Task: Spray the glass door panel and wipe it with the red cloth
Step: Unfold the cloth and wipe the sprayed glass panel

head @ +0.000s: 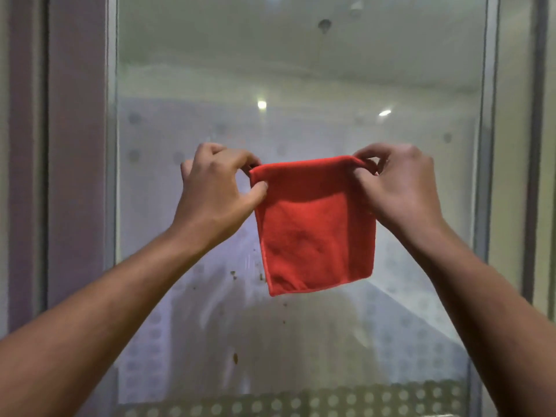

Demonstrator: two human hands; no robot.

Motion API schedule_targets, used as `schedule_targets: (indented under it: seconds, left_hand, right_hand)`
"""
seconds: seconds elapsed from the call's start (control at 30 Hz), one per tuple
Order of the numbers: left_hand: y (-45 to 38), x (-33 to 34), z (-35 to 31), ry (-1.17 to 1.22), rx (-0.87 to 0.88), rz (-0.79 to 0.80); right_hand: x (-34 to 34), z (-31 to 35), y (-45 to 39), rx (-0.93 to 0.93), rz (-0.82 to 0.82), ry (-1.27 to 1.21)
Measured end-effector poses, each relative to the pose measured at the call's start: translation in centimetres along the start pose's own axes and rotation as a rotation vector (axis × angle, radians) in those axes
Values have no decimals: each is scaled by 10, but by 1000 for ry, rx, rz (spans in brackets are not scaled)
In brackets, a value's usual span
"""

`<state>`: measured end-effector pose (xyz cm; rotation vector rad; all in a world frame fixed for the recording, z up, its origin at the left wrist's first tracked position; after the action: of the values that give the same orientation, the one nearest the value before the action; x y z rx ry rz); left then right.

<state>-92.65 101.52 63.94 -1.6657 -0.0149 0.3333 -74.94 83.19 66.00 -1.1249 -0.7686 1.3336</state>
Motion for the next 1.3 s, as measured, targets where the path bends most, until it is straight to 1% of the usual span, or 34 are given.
schedule_targets:
  seconds: [0.07,0.2,0.27,0.33,0.37,0.43,0.47,0.5,0.57,0.63,0.7,0.77,0.87,0.9,0.97,1.07,1.17,1.3]
  left_hand:
    - [-23,5,-4,-113,25,-33]
    - [-56,20,-6,-233,28,-12]
    - [-66,26,-4,-278,44,-13]
    - [-71,31,1,-343,68,-1]
    - [-72,33,6,-373,86,7]
    - [-72,33,17,-409,122,8]
    - [-70,30,25,-421,140,-4]
    - [-67,24,34,-428,152,-26]
    - [-59,9,62,-426,141,-73]
    - [-46,-7,101,-459,98,-86]
    - [-31,-18,142,-516,72,-56]
    - [-16,-22,172,-540,90,0]
    - [-6,-18,189,-531,147,13]
    - [-5,-18,190,-534,159,-4]
    - [-4,-17,190,-528,172,-42]
    - [-3,-18,192,-461,204,-70]
    - [-2,-19,194,-403,233,-67]
    - [-2,-20,195,-438,234,-65]
  right_hand:
    - [3,-1,-22,11,-49,20]
    - [20,-11,-47,51,-124,-13]
    - [37,-12,-47,14,-156,-92]
    - [61,-10,-34,-92,-119,-169]
    - [76,-10,-22,-160,-64,-118]
    - [105,-15,-2,-301,14,160]
    - [115,-19,3,-327,39,268]
    - [122,-23,5,-324,47,318]
    - [129,-24,2,-290,13,308]
    - [134,-15,-4,-269,-21,289]
    - [140,-3,-12,-254,-44,285]
    - [146,15,-28,-252,-54,272]
    - [164,59,-53,-293,-62,247]
    - [173,78,-55,-334,-50,233]
    - [194,112,-48,-475,-3,213]
    - [216,132,-23,-694,88,246]
    - [220,112,22,-810,176,257]
    - [219,57,116,-929,324,312]
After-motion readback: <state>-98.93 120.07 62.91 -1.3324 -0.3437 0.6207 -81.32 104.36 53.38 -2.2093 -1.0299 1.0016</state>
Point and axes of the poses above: each hand's wrist, its own y-axis away from the middle knuckle, its own x-axis out of the palm, z = x × y, the point moved 4 cm from there along -y, towards the middle knuckle, and after that the axes turned 4 degrees about -y, right-handed, at the moved point
